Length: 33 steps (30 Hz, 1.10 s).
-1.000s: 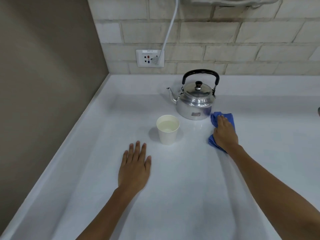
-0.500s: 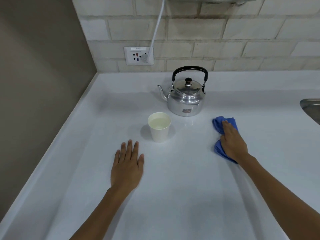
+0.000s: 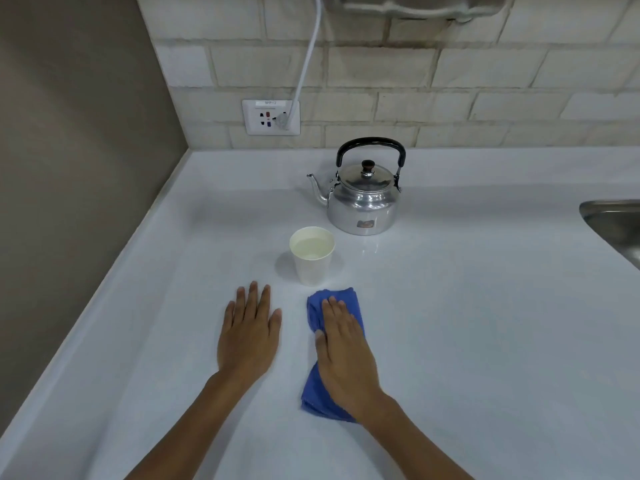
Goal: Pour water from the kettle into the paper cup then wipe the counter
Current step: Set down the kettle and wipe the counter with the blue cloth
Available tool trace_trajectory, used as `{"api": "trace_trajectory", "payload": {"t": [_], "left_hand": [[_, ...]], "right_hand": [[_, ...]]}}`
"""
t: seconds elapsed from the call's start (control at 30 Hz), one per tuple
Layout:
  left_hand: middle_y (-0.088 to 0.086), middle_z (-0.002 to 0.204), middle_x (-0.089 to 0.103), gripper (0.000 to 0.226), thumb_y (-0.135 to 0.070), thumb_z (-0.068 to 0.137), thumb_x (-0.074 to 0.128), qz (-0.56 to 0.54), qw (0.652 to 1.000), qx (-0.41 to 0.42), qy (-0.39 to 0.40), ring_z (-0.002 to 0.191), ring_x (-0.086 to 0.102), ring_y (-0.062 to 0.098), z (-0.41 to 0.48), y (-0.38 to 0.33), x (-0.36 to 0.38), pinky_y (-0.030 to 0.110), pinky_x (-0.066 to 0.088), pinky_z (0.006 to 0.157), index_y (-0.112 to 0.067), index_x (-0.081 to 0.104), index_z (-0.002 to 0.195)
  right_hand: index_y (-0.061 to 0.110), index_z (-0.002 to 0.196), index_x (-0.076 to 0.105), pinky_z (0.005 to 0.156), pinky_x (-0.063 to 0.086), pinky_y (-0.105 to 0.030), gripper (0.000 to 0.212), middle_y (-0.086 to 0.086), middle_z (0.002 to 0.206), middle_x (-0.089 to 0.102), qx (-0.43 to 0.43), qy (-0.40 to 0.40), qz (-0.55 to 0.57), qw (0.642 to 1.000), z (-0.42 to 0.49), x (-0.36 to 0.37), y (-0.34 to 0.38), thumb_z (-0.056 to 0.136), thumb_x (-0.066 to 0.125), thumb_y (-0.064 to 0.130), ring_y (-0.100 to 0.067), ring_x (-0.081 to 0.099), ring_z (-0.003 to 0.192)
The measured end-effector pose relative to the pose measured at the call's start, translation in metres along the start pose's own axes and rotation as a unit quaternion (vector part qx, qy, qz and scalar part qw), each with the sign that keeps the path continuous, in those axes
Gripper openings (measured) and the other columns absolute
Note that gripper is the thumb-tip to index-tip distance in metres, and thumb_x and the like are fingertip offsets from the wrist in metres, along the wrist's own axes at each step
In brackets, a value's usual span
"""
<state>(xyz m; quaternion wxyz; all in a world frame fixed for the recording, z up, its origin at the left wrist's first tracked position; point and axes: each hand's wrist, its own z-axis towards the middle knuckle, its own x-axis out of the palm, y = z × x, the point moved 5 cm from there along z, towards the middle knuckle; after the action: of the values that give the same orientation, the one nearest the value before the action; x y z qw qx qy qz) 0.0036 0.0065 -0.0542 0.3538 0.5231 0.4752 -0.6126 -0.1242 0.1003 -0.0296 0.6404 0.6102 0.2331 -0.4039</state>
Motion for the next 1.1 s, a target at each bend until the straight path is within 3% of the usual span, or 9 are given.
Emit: {"api": "trace_trajectory", "payload": {"t": [0.1,0.23,0.3,0.4,0.47,0.7,0.83,0.97,1.1], "left_hand": [[0.005,0.157,0.002,0.053,-0.033,0.099,0.021,-0.092,0.996,0.003,-0.015,0.144,-0.003,0.019,-0.008,-0.014,-0.014,0.031,-0.003,0.116,-0.015,0.003,0.145],[0.0,0.156,0.014,0.05,-0.033,0.098,0.026,-0.158,0.982,0.107,-0.009,0.143,0.006,0.014,-0.036,-0.078,-0.016,0.021,-0.001,0.112,-0.016,0.015,0.144],[0.003,0.151,0.029,0.051,-0.041,0.095,0.031,-0.062,0.986,0.155,-0.01,0.141,0.021,0.019,-0.051,-0.107,-0.011,0.022,0.016,0.113,-0.016,0.033,0.139],[-0.002,0.127,0.061,0.053,-0.057,0.077,0.056,0.07,0.983,0.167,-0.011,0.119,0.054,0.022,-0.06,-0.124,-0.015,0.031,0.051,0.092,-0.022,0.062,0.117],[-0.003,0.126,0.061,0.051,-0.055,0.079,0.054,0.083,0.983,0.161,-0.013,0.119,0.055,0.022,-0.06,-0.118,-0.011,0.03,0.052,0.09,-0.022,0.061,0.118],[0.014,0.127,0.059,0.066,-0.027,0.097,0.0,0.166,0.976,0.141,0.025,0.119,0.053,0.034,-0.03,-0.013,-0.016,0.043,0.053,0.089,0.0,0.055,0.121],[0.016,0.156,0.001,0.053,-0.032,0.098,0.008,0.193,0.977,0.044,0.075,0.143,0.002,0.033,0.034,0.051,-0.02,0.05,0.011,0.115,-0.004,0.005,0.144],[0.027,0.152,0.009,0.042,-0.017,0.099,0.023,0.219,0.971,0.079,0.048,0.14,0.0,0.044,0.068,0.002,-0.014,0.067,0.007,0.109,0.002,0.025,0.137],[0.017,0.148,0.033,0.049,-0.026,0.1,0.013,0.106,0.984,0.141,-0.031,0.139,0.025,0.031,0.044,-0.015,-0.018,0.05,0.02,0.115,0.001,0.032,0.136]], "right_hand": [[0.013,0.144,0.017,0.114,0.003,-0.023,0.047,-0.003,0.156,0.015,0.041,-0.023,0.042,0.998,0.031,-0.026,-0.031,0.1,0.026,0.025,-0.014,0.007,0.144],[0.006,0.142,0.021,0.118,0.01,-0.037,0.045,-0.012,0.155,0.016,0.058,-0.024,-0.081,0.995,0.083,-0.052,-0.077,0.099,0.026,0.019,-0.025,0.009,0.144],[0.006,0.143,0.018,0.119,0.011,-0.038,0.046,-0.013,0.156,0.015,0.066,-0.002,-0.118,0.991,0.101,-0.051,-0.093,0.1,0.023,0.021,-0.025,0.008,0.144],[0.007,0.144,0.012,0.119,0.009,-0.037,0.048,-0.011,0.156,0.013,0.066,0.015,-0.159,0.985,0.107,-0.043,-0.103,0.1,0.019,0.025,-0.024,0.007,0.144],[0.007,0.144,0.011,0.119,0.009,-0.037,0.049,-0.01,0.156,0.013,0.061,0.012,-0.182,0.981,0.107,-0.04,-0.107,0.1,0.018,0.027,-0.023,0.008,0.144],[0.007,0.144,0.012,0.118,0.01,-0.038,0.049,-0.01,0.156,0.013,0.058,0.003,-0.206,0.977,0.106,-0.038,-0.107,0.1,0.019,0.027,-0.023,0.008,0.144],[0.007,0.144,0.007,0.119,0.007,-0.038,0.05,-0.009,0.157,0.009,0.068,0.007,-0.213,0.975,0.107,-0.035,-0.108,0.099,0.015,0.028,-0.022,0.005,0.145],[0.007,0.144,0.006,0.12,0.007,-0.038,0.051,-0.008,0.157,0.007,0.067,0.014,-0.211,0.975,0.107,-0.034,-0.108,0.099,0.015,0.029,-0.021,0.003,0.145],[0.009,0.145,0.006,0.12,0.007,-0.037,0.05,-0.007,0.157,0.007,0.062,0.015,-0.208,0.976,0.108,-0.035,-0.11,0.099,0.015,0.029,-0.019,0.003,0.145]]}}
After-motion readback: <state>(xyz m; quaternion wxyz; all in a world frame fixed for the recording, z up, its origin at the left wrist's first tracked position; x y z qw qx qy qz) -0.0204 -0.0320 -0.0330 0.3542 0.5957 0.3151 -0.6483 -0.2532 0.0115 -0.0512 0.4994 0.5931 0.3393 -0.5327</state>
